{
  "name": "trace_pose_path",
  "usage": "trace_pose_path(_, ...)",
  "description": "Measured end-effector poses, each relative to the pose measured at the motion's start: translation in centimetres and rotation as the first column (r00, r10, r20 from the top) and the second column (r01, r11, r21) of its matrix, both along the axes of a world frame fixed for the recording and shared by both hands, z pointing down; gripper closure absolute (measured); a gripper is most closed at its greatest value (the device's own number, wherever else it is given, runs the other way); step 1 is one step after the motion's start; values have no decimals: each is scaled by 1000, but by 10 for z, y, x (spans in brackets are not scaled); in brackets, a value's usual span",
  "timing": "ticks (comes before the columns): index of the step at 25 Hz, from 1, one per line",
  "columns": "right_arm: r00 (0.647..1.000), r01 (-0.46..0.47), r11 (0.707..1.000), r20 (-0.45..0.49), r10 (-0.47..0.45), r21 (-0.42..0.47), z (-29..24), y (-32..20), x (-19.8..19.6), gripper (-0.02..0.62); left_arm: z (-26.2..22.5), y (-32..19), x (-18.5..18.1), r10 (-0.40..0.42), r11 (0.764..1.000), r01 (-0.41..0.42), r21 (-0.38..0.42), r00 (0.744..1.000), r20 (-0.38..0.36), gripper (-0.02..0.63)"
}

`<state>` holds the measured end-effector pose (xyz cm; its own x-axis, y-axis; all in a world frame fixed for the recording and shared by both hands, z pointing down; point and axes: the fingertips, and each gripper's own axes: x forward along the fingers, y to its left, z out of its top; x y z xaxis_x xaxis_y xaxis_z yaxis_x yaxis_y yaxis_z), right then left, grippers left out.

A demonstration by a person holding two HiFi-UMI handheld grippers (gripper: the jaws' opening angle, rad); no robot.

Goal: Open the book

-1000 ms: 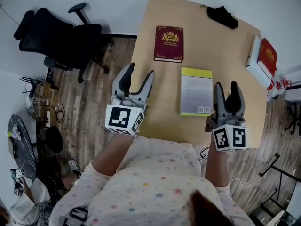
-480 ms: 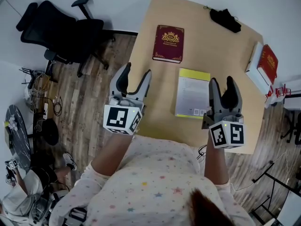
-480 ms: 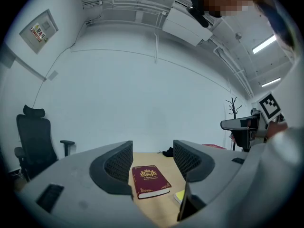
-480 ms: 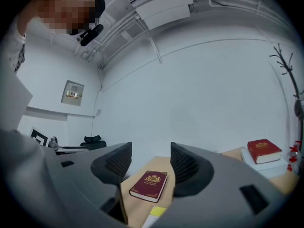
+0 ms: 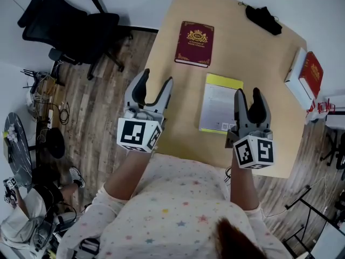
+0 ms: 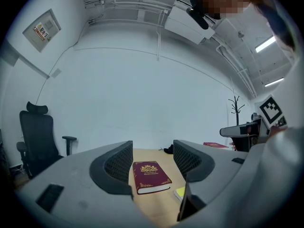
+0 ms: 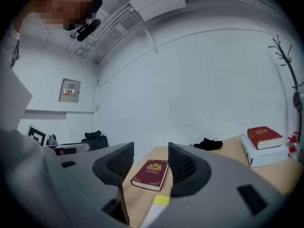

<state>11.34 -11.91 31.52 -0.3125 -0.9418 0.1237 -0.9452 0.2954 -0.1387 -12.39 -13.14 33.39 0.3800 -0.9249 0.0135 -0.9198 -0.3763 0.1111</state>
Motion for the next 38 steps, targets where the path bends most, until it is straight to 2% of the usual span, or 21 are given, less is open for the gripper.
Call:
trace_pose_path(6, 1000, 13, 995, 9, -13, -94, 50, -10, -12, 388, 22, 0, -2, -8, 1000, 8, -7, 1000, 14, 364)
trace_pose_path(10, 1000, 22, 986, -1, -22, -165, 87, -15, -23, 396, 37, 3, -6, -16, 999, 17, -39, 1000, 19, 364)
trace_pose_path(18, 995, 15, 955, -90, -44, -297, 166, -21, -43, 405, 55, 2, -13, -11, 997, 12, -70, 1000, 21, 364)
trace_pose_path(24, 985, -27, 931, -167, -36, -363, 210, -23, -49, 405, 67, 0, -15, -5, 996, 6, -93, 1000, 14, 364)
trace_pose_path(34, 965, -65, 888, -255, -60, -454, 257, -16, -55, 405, 79, 0, -17, 10, 993, -8, -118, 1000, 15, 365)
trace_pose_path(38, 945, -98, 868, -318, -71, -486, 270, -15, -56, 407, 81, -2, -20, 8, 992, -6, -123, 1000, 16, 365)
